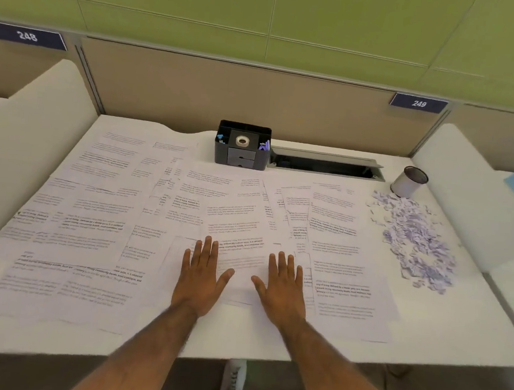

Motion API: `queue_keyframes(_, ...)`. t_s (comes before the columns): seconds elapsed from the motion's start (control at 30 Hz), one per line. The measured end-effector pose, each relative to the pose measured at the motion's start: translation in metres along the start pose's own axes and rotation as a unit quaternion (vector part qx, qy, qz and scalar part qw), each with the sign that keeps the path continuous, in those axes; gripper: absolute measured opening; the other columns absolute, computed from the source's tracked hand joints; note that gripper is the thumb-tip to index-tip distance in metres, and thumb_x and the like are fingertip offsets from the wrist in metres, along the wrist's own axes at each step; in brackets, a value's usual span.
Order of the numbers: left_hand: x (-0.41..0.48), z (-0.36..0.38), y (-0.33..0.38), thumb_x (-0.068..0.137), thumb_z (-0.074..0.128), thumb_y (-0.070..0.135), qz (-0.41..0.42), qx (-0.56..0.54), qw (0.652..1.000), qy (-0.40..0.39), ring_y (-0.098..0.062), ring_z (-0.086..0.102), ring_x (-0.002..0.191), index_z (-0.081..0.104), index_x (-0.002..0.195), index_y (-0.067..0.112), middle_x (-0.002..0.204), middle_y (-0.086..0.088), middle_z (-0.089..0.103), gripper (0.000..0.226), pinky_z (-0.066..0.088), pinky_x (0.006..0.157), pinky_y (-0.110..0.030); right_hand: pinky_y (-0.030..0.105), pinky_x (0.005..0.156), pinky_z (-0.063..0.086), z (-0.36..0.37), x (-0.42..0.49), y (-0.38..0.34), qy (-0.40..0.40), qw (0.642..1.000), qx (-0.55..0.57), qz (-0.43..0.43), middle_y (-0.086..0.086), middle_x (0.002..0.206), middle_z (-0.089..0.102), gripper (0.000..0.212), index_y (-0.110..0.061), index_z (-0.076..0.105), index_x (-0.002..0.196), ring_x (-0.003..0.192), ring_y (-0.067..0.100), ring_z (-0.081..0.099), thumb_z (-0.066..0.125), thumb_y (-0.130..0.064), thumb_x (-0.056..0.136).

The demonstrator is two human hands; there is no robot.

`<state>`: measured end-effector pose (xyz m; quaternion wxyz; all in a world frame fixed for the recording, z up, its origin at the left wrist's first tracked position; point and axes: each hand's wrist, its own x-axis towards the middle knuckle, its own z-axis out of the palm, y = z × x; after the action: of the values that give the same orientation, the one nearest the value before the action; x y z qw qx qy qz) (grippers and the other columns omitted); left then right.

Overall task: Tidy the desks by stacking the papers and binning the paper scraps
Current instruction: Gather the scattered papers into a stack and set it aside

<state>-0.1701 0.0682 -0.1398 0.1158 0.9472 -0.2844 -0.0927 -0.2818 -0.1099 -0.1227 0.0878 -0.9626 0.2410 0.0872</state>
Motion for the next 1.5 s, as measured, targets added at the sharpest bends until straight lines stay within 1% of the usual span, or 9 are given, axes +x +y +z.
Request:
queue_keyframes(0.23, -0.038, 0.014, 0.039, 0.073, -0.029, 0.083, 0.04, 0.004, 0.999, -0.027, -0.024, -0.026, 0.152, -0.025, 0.155, 0.018, 0.161, 0.002, -0.034, 0.104, -0.022, 0.12, -0.043, 0.045, 0.121, -0.018, 0.002, -0.058, 0.041, -0.013, 0.998, -0.022, 0.066, 0.001, 0.167, -0.02, 0.09, -0.023, -0.012, 0.16, 0.154, 0.025, -0.02, -0.004, -0.074, 0.086)
queue_keyframes(0.47, -0.012, -0.002, 0.058, 0.062, -0.043, 0.077, 0.051, 0.041, 0.997, -0.045, -0.026, -0.02, 0.155, -0.02, 0.157, 0.016, 0.166, -0.004, -0.025, 0.116, -0.009, 0.127, -0.049, 0.043, 0.119, -0.016, -0.015, -0.052, 0.092, 0.008, 0.991, 0.039, 0.126, 0.004, 0.169, -0.009, 0.104, -0.02, -0.003, 0.162, 0.156, 0.026, -0.011, -0.014, -0.077, 0.076)
queue_keyframes(0.73, 0.038, 0.005, 0.124, 0.053, -0.047, 0.078, 0.075, 0.065, 0.993, -0.068, -0.025, -0.016, 0.156, -0.012, 0.161, 0.016, 0.168, -0.005, -0.02, 0.129, -0.01, 0.126, -0.047, 0.046, 0.127, -0.001, -0.029, -0.016, 0.182, -0.011, 0.987, 0.068, 0.143, 0.01, 0.17, 0.002, 0.081, -0.013, 0.007, 0.161, 0.156, 0.029, -0.001, 0.024, -0.064, 0.101)
queue_keyframes(0.8, 0.051, 0.008, 0.146, 0.061, -0.038, 0.081, 0.086, 0.078, 0.99, -0.082, -0.025, -0.017, 0.156, -0.013, 0.161, 0.017, 0.168, -0.005, -0.021, 0.121, -0.01, 0.126, -0.046, 0.047, 0.127, 0.001, -0.029, -0.003, 0.204, -0.011, 0.986, 0.076, 0.146, 0.012, 0.169, 0.003, 0.081, -0.011, 0.007, 0.161, 0.156, 0.031, 0.0, 0.027, -0.063, 0.101)
queue_keyframes(0.9, 0.062, 0.018, 0.173, 0.095, 0.0, 0.071, 0.091, 0.107, 0.984, -0.111, -0.025, -0.017, 0.156, -0.013, 0.161, 0.017, 0.168, -0.006, -0.02, 0.086, -0.009, 0.127, -0.046, 0.048, 0.126, 0.002, -0.025, 0.013, 0.23, -0.027, 0.986, 0.074, 0.145, 0.015, 0.169, 0.003, 0.084, -0.01, 0.005, 0.161, 0.156, 0.033, 0.0, 0.03, -0.063, 0.101)
queue_keyframes(0.97, 0.067, 0.025, 0.186, 0.104, 0.016, 0.062, 0.086, 0.109, 0.983, -0.121, -0.025, -0.017, 0.156, -0.014, 0.161, 0.017, 0.168, -0.005, -0.021, 0.079, -0.009, 0.127, -0.046, 0.05, 0.126, 0.003, -0.024, 0.022, 0.239, -0.028, 0.986, 0.073, 0.149, 0.018, 0.168, 0.001, 0.087, -0.008, 0.003, 0.161, 0.155, 0.035, -0.001, 0.031, -0.064, 0.1)
queue_keyframes(1.27, 0.096, 0.042, 0.218, 0.103, 0.021, 0.064, 0.077, 0.102, 0.979, -0.158, -0.023, -0.017, 0.156, -0.015, 0.16, 0.015, 0.168, -0.004, -0.022, 0.084, -0.008, 0.127, -0.045, 0.053, 0.125, 0.008, -0.03, 0.051, 0.25, -0.03, 0.975, 0.098, 0.198, 0.027, 0.165, 0.004, 0.101, -0.003, -0.002, 0.159, 0.153, 0.044, 0.002, 0.042, -0.068, 0.095)
queue_keyframes(1.4, 0.098, 0.052, 0.219, 0.103, 0.027, 0.063, 0.075, 0.1, 0.977, -0.174, -0.023, -0.016, 0.156, -0.015, 0.16, 0.014, 0.168, -0.005, -0.022, 0.086, -0.008, 0.127, -0.044, 0.048, 0.124, 0.013, -0.035, 0.062, 0.25, -0.02, 0.979, 0.08, 0.189, 0.024, 0.164, 0.018, 0.099, -0.002, 0.001, 0.159, 0.153, 0.041, 0.013, 0.047, -0.063, 0.096)
queue_keyframes(1.5, 0.096, 0.059, 0.221, 0.102, 0.03, 0.063, 0.068, 0.076, 0.98, -0.168, -0.024, -0.016, 0.156, -0.014, 0.16, 0.014, 0.168, -0.006, -0.023, 0.088, -0.007, 0.127, -0.044, 0.046, 0.119, 0.03, -0.04, 0.069, 0.25, -0.003, 0.983, 0.053, 0.173, 0.019, 0.154, 0.041, 0.092, -0.004, 0.009, 0.159, 0.143, 0.037, 0.036, 0.053, -0.055, 0.096)
